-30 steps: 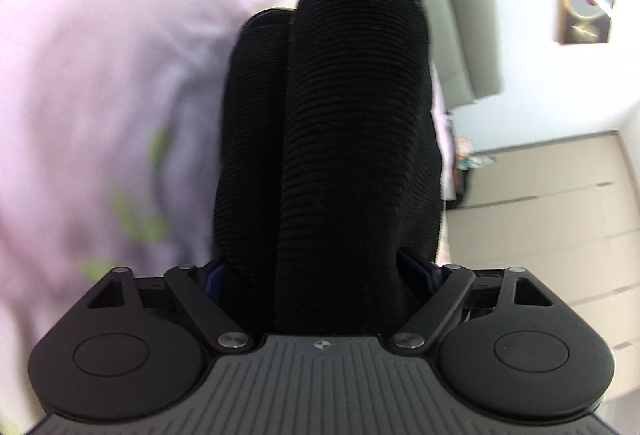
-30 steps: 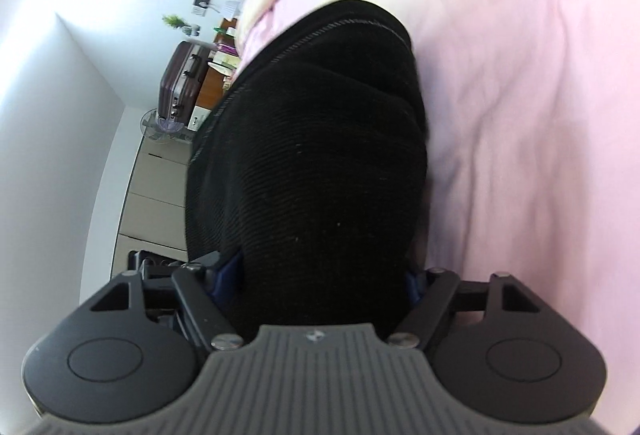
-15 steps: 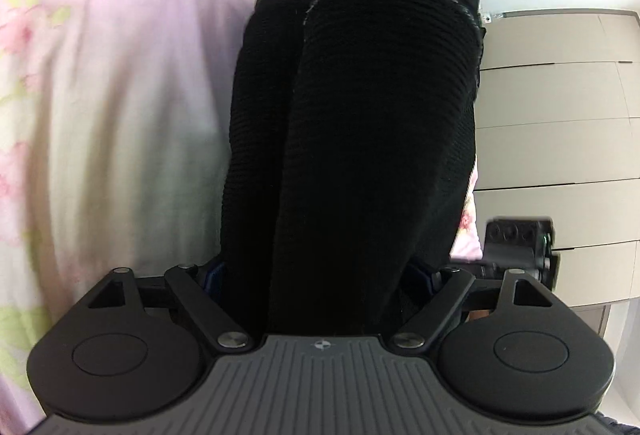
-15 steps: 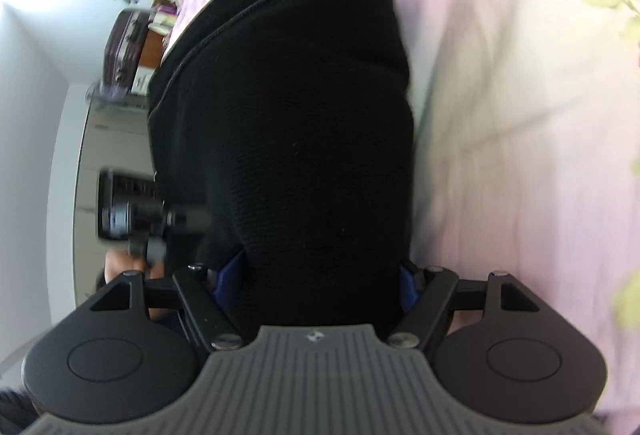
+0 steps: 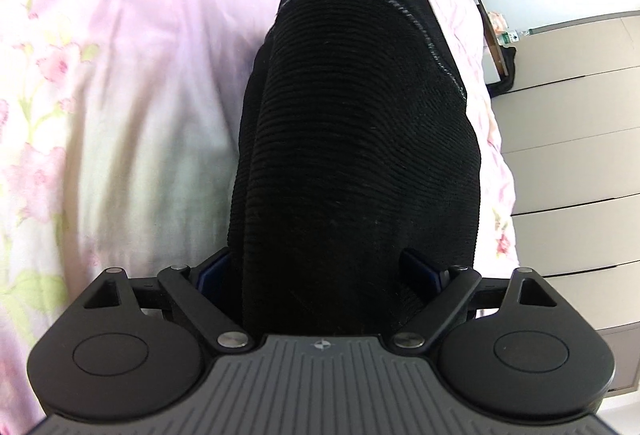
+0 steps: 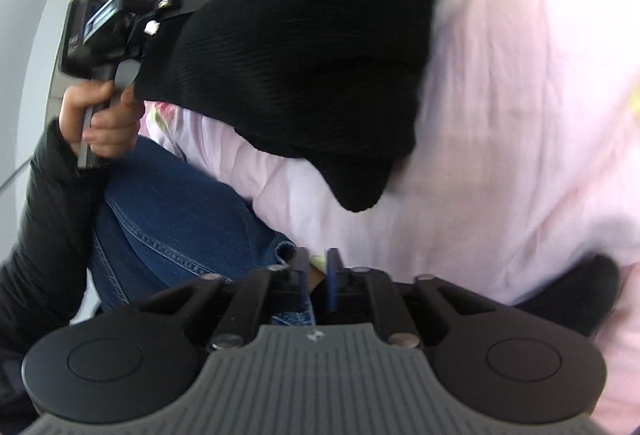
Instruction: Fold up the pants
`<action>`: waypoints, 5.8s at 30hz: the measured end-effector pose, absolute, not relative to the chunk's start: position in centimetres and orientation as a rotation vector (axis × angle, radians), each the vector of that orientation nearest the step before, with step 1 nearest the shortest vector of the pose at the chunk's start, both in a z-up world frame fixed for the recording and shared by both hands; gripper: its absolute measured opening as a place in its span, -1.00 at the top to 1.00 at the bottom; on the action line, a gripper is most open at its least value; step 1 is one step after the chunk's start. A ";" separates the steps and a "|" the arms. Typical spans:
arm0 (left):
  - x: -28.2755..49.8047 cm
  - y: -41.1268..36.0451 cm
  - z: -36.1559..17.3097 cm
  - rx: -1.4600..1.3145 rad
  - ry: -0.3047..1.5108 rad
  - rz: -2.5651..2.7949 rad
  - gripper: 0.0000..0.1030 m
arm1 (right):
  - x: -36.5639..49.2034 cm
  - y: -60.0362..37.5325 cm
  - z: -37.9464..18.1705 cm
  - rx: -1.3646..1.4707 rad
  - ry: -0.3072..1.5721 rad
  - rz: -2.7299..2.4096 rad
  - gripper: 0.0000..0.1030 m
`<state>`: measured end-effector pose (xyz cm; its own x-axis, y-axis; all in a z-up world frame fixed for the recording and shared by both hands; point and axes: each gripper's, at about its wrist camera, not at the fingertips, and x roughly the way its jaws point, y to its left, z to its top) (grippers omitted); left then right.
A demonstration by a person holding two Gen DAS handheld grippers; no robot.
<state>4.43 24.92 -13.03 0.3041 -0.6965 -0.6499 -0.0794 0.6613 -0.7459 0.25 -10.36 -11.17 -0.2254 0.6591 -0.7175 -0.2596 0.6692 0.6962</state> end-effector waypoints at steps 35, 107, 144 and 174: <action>4.0 15.0 -0.2 -0.039 0.964 0.101 -0.65 | -7.3 -19.8 -14.6 1.576 0.983 0.119 0.22; 9.9 25.1 -17.0 -0.884 1.311 -0.525 -1.00 | 13.6 -13.4 -13.2 0.630 1.269 0.689 -0.83; 9.6 14.7 -7.8 -0.874 1.084 -0.768 -0.75 | 11.6 -19.1 -5.5 0.740 1.006 0.710 -0.18; 30.7 -17.6 -12.0 -0.714 1.241 -0.819 -0.72 | 19.5 -52.1 -13.2 0.945 0.746 0.284 -0.21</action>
<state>30.73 -17.59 -11.98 0.1235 -0.8463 -0.5182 0.1433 0.5320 -0.8346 19.51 -52.12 -13.22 0.7201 0.5267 -0.4517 0.0930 0.5719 0.8150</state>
